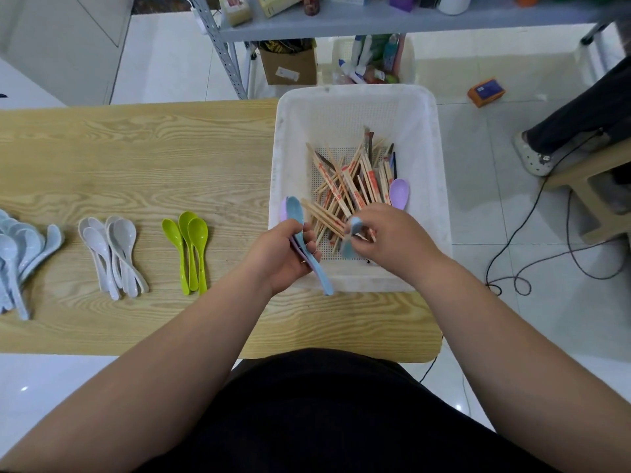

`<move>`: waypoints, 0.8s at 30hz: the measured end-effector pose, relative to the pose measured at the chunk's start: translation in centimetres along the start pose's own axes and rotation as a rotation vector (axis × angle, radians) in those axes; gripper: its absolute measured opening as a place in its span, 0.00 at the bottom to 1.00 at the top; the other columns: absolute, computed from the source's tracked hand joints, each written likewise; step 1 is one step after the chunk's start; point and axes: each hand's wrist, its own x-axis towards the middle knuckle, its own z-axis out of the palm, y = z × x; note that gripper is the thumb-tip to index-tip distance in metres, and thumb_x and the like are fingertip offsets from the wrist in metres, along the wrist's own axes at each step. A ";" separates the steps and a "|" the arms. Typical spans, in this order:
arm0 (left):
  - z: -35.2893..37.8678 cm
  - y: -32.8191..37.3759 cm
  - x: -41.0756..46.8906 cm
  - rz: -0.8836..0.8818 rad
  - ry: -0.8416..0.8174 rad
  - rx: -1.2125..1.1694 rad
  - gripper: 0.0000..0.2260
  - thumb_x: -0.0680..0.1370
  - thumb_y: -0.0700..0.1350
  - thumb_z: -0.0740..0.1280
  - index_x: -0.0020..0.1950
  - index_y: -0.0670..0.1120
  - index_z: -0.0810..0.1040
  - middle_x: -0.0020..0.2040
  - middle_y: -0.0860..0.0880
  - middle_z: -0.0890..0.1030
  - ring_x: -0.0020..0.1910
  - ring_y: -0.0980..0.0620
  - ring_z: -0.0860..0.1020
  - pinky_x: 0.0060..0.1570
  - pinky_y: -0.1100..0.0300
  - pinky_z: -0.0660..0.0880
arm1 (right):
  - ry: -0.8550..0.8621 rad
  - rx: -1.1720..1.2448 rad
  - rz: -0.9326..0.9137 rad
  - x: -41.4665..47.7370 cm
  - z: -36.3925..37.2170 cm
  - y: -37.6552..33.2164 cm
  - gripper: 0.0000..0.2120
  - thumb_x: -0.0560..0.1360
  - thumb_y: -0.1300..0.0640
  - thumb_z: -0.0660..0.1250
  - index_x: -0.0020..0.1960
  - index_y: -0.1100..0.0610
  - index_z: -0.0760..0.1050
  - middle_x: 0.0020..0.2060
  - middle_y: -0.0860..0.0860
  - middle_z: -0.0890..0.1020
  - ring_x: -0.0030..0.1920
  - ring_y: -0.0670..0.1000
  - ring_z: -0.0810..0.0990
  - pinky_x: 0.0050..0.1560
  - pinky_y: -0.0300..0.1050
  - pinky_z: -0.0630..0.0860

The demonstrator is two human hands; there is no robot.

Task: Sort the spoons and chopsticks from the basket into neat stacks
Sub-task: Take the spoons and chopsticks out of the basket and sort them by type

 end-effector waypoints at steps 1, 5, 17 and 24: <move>0.1 -0.1 0.1 -0.009 -0.003 0.023 0.05 0.80 0.41 0.60 0.51 0.41 0.74 0.38 0.47 0.74 0.32 0.51 0.73 0.41 0.54 0.76 | 0.072 0.060 -0.088 -0.4 0.1 -0.4 0.05 0.74 0.59 0.73 0.49 0.51 0.83 0.46 0.47 0.79 0.48 0.46 0.77 0.47 0.40 0.74; 1.0 -0.3 -0.3 -0.082 -0.120 0.147 0.12 0.79 0.49 0.66 0.55 0.41 0.73 0.43 0.43 0.74 0.37 0.49 0.75 0.40 0.54 0.77 | 0.174 -0.057 -0.464 -1.1 1.5 -1.8 0.07 0.76 0.60 0.71 0.52 0.56 0.85 0.44 0.51 0.81 0.45 0.52 0.79 0.43 0.46 0.74; 0.9 -0.5 0.0 -0.043 0.024 0.033 0.08 0.80 0.33 0.62 0.58 0.36 0.70 0.34 0.44 0.74 0.30 0.52 0.73 0.31 0.61 0.75 | 0.056 -0.228 0.194 -1.9 1.5 0.7 0.14 0.78 0.65 0.62 0.62 0.58 0.75 0.59 0.55 0.76 0.52 0.56 0.74 0.47 0.51 0.74; 0.7 -0.7 0.4 -0.031 0.038 0.077 0.09 0.79 0.33 0.64 0.58 0.37 0.70 0.33 0.44 0.75 0.29 0.51 0.73 0.31 0.58 0.75 | -0.331 -0.548 0.494 0.8 1.6 1.9 0.17 0.77 0.70 0.59 0.64 0.63 0.69 0.63 0.62 0.68 0.43 0.59 0.73 0.41 0.50 0.69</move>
